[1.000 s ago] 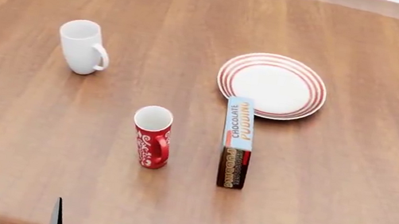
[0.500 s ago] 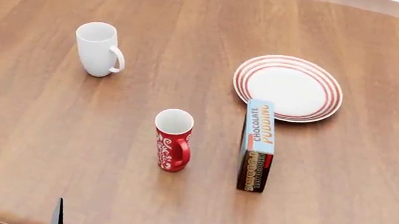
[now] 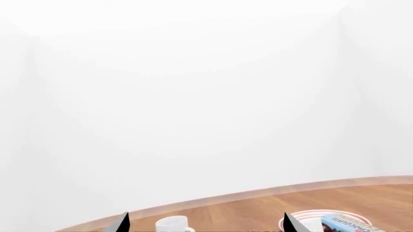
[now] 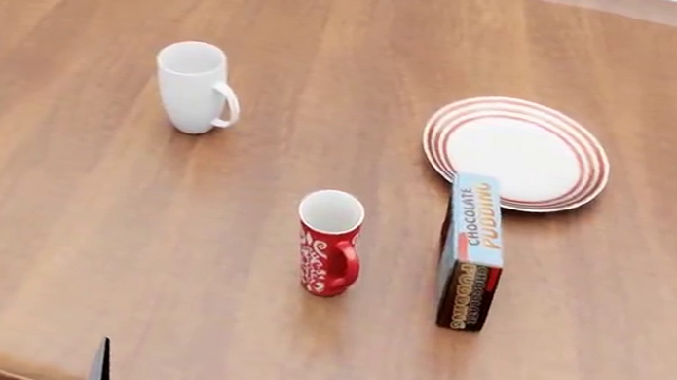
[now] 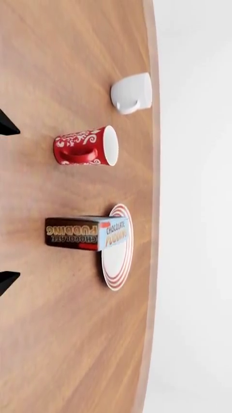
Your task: Pick up the red mug and put it on the plate
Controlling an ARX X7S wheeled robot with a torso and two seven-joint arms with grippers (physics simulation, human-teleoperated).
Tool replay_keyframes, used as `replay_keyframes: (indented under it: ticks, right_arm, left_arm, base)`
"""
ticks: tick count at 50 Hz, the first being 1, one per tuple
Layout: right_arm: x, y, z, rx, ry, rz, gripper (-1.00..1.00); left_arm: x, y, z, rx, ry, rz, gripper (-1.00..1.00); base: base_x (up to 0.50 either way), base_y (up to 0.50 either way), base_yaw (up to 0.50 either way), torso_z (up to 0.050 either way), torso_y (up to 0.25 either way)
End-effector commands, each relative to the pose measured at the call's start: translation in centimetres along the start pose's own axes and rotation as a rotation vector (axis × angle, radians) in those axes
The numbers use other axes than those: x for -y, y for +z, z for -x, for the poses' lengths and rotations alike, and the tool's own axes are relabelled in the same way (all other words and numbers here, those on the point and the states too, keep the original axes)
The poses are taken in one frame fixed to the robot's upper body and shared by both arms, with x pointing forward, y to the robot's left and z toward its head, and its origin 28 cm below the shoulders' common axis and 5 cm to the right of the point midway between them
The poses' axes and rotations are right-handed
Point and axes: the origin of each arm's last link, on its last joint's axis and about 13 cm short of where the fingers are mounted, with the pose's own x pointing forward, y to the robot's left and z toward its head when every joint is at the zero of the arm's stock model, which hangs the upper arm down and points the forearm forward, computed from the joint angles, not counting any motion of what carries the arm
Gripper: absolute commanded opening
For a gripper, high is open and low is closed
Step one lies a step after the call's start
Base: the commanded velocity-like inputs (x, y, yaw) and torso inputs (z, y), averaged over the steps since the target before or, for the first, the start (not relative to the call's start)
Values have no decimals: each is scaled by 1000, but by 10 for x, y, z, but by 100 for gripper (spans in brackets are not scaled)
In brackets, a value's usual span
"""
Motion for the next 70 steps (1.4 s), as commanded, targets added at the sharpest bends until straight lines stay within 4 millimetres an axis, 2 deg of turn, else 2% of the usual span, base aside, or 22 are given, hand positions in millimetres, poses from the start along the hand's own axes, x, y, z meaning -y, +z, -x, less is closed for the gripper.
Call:
replay_keyframes:
  ticks: [1,35,56,70]
  right_arm:
    - [0,0,0,0,1,2,100]
    - [1,0,0,4,-11,-6,100]
    - [1,0,0,8,8,-9,100]
    - [0,1,1,9,12,-11,100]
  left_arm:
    - [0,0,0,-4,-9,3,100]
    - [0,0,0,0,-12,0,100]
    - [0,0,0,5,-13,-1,100]
    - [0,0,0,4,-13,-4,100]
  base:
    - [0,121,0,0,0]
    - [0,122,0,0,0]
    - [0,4,0,0,0]
    - [174,0,0,0,0]
